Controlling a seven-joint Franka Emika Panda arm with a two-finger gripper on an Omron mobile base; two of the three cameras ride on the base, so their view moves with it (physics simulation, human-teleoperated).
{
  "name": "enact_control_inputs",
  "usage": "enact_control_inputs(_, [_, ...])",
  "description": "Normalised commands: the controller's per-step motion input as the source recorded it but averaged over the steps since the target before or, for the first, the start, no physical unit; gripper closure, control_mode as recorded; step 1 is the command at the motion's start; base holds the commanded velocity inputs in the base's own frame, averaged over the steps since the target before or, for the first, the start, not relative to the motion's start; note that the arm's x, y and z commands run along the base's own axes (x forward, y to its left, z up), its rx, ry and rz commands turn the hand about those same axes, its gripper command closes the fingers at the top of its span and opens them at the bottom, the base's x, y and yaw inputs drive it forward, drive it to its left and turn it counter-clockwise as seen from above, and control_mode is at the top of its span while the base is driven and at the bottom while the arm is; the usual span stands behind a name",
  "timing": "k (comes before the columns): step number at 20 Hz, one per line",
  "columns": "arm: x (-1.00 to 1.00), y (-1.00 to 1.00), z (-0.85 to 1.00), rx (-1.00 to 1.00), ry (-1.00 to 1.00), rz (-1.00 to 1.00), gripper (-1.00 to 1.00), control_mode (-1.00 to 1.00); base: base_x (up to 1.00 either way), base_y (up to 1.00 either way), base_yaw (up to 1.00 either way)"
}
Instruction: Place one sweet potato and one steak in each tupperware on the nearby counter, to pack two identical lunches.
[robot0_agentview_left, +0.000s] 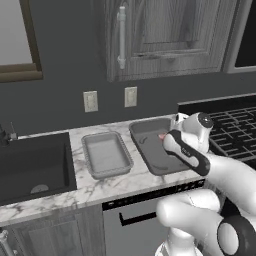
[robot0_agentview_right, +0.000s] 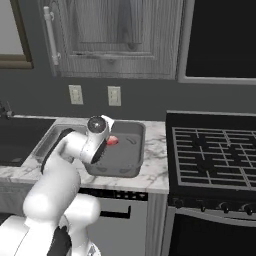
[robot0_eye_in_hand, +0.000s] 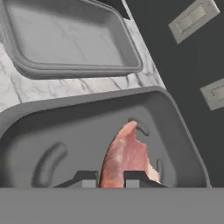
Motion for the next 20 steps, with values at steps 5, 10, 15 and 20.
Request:
enact_control_inputs(5, [0.57,-0.15,-0.26,0.0,0.08,0.0,1.0,-1.0,0.0,0.0,0.0])
enact_control_inputs(10, [0.61,-0.08,-0.26,0.0,0.09,0.0,1.0,-1.0,0.0,0.0,0.0])
enact_control_inputs(15, [0.69,0.0,-0.24,0.0,0.03,0.0,-1.0,-1.0,0.0,0.0,0.0])
enact_control_inputs(20, [0.29,-0.07,-0.17,0.0,0.0,0.0,-1.0,-1.0,0.0,0.0,0.0])
